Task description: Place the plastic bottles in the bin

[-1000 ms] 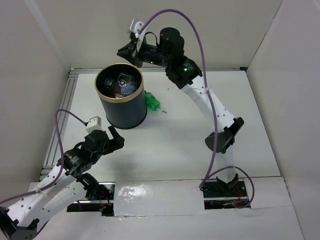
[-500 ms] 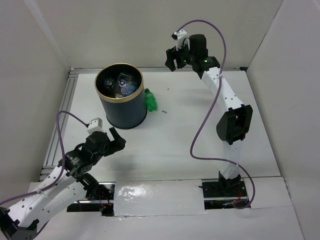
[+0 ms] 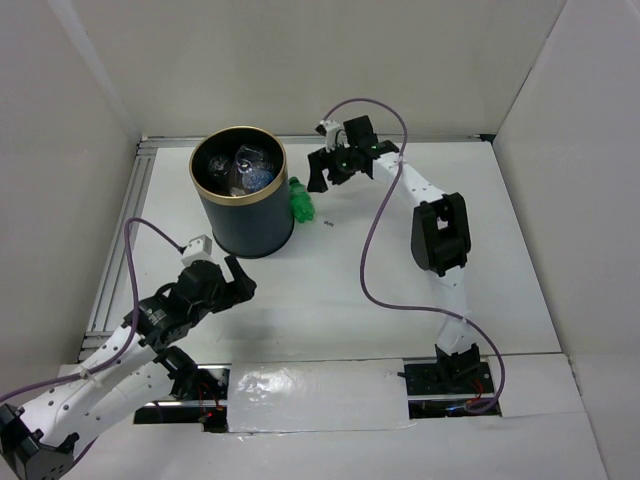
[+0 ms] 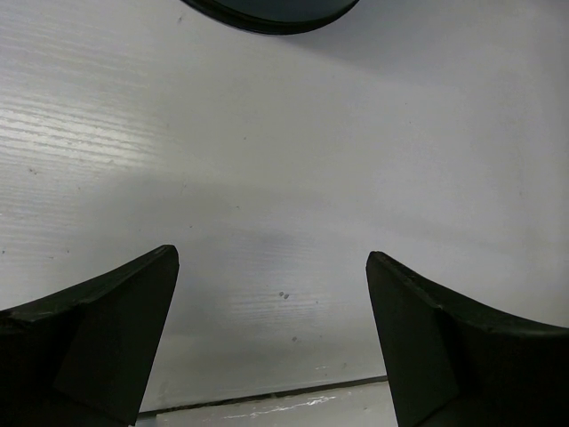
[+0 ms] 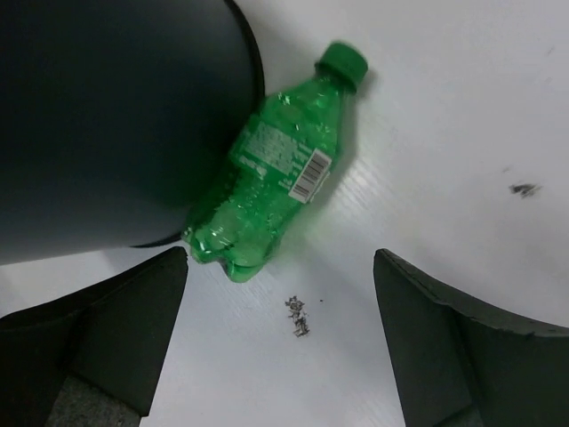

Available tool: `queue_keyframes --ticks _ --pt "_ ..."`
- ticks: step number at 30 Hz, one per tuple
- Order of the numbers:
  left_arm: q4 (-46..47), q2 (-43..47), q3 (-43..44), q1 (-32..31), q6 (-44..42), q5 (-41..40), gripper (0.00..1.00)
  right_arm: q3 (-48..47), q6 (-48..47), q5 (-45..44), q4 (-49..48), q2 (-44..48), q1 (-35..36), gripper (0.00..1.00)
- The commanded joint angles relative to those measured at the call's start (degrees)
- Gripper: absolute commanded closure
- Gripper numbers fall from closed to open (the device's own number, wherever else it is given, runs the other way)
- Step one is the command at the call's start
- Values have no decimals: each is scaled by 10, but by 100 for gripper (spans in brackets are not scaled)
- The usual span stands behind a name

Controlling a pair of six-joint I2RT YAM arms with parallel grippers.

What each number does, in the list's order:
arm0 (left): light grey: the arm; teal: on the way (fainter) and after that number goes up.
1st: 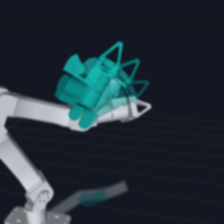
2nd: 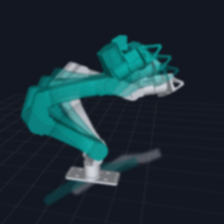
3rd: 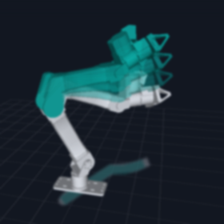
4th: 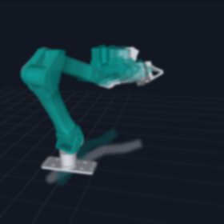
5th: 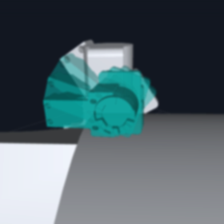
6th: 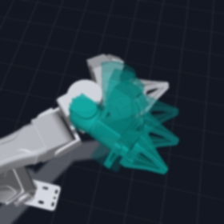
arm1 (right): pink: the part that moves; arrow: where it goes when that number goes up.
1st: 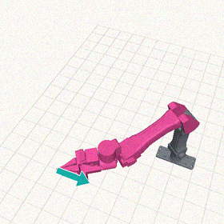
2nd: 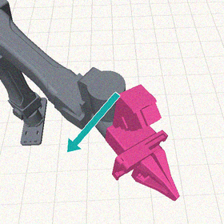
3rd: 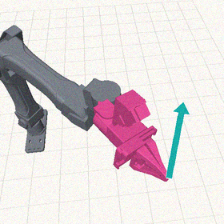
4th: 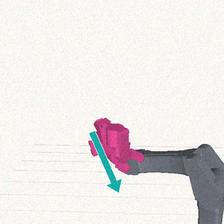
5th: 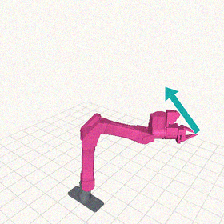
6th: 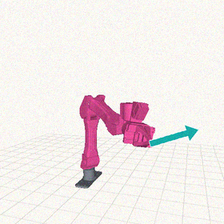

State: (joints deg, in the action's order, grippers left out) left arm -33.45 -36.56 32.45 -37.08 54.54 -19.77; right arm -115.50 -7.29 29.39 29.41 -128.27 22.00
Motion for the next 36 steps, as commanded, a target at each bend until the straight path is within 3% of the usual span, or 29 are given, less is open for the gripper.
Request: queue_keyframes --ticks 1,4,11,19,23,27,28,29,33,36 --pt "7 -2 -4 -4 19 12 0 6 20 20 9 -20 9 8" --pt "7 -12 -4 -4 24 18 0 6 27 34 9 -40 22 2" --pt "18 -36 -4 -4 14 23 0 6 33 42 -9 -62 50 2" --pt "24 -48 2 -4 8 28 0 12 61 -50 -28 -102 78 2" --pt "19 -53 14 -4 3 28 0 12 68 -81 -33 -117 83 7" --pt "19 -53 14 -4 8 28 0 40 68 -77 -39 -109 78 28" --pt "19 -53 14 -4 8 28 0 54 68 -62 -45 -103 70 37" --pt "19 -53 14 -10 8 28 0 62 68 -57 -45 -89 61 53" --pt "24 -53 14 -10 8 28 0 82 46 -18 -34 -40 34 82" --pt "30 -58 9 -10 3 23 0 90 14 3 -27 33 2 90"
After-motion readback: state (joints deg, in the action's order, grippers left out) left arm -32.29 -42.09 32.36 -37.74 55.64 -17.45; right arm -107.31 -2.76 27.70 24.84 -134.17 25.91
